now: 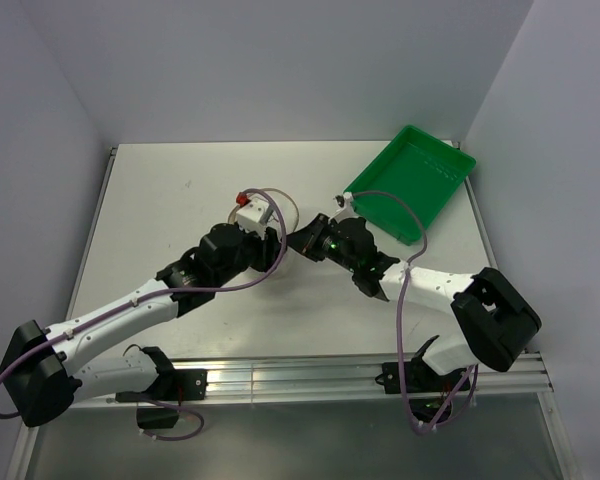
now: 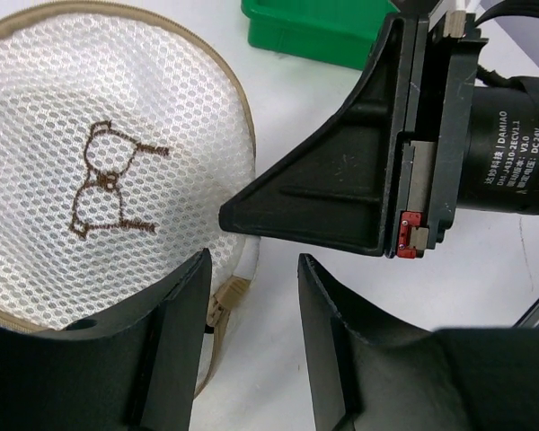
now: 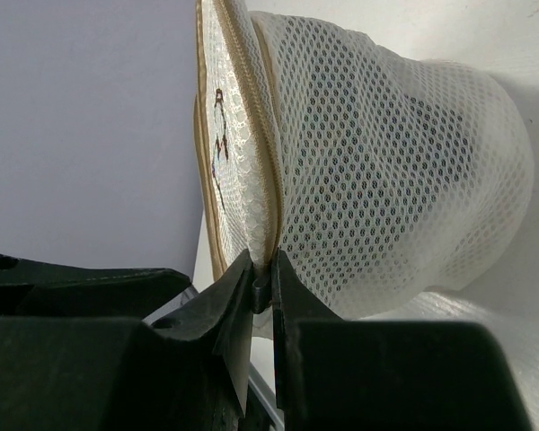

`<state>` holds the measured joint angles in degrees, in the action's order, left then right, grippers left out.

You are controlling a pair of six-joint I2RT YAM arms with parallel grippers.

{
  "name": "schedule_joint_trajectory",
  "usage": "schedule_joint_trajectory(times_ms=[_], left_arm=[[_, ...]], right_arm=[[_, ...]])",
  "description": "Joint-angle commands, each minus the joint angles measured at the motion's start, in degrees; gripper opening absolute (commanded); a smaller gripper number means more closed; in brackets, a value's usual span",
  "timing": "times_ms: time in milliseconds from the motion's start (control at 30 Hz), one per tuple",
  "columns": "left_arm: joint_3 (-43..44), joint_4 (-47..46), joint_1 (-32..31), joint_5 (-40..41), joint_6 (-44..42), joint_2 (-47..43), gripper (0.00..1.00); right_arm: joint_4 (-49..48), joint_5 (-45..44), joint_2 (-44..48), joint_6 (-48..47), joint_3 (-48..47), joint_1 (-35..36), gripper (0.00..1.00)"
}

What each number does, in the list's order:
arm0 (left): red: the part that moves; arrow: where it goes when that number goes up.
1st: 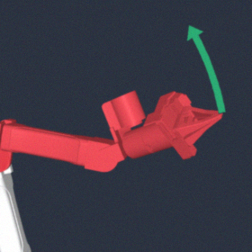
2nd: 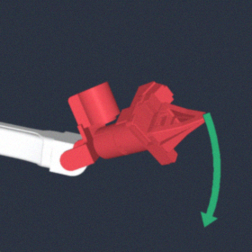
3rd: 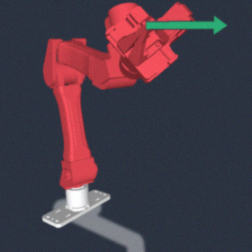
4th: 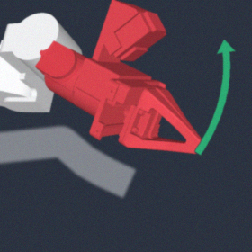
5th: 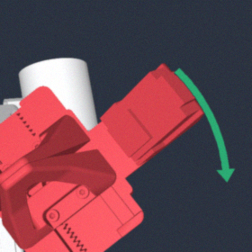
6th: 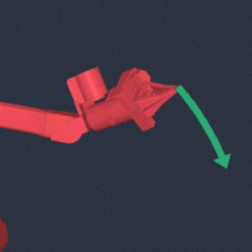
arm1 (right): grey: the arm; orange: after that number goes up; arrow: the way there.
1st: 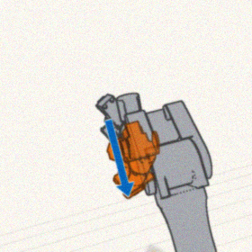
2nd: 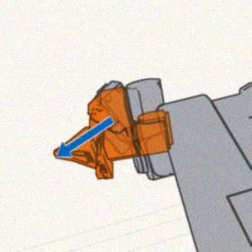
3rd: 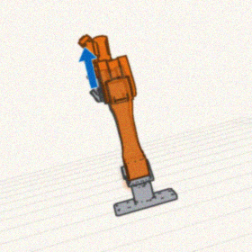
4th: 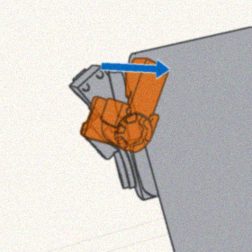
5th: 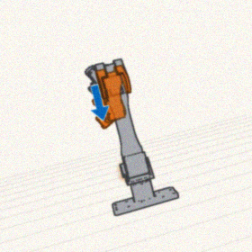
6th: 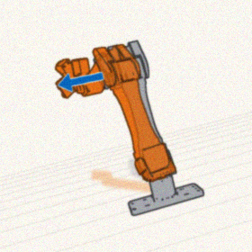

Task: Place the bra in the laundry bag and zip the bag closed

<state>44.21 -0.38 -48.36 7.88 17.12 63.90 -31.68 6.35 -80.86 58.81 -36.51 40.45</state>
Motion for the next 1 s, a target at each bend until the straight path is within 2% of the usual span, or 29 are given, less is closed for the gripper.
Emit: schedule_joint_trajectory(times_ms=[0, 167, 500, 967], left_arm=[[-0.8, -3.2, -0.2, 0.5, -1.8, -1.2, 0.5], [-2.4, -3.9, -0.6, -2.2, -1.9, -1.6, 0.5], [-2.7, -3.3, -1.9, 2.2, -3.2, -0.3, 0.55], [-3.2, -5.9, -1.9, 2.6, -4.7, 3.0, 0.52]], right_arm=[[-1.6, 2.8, 0.0, -0.3, -2.1, -1.0, 0.0], [-1.6, 2.8, 0.3, -0.1, -1.9, -1.3, 0.0], [-1.5, 6.2, -0.7, 0.3, -2.3, -3.3, 0.0], [-2.2, 8.1, -1.1, 0.7, -2.8, -4.1, 0.0]])
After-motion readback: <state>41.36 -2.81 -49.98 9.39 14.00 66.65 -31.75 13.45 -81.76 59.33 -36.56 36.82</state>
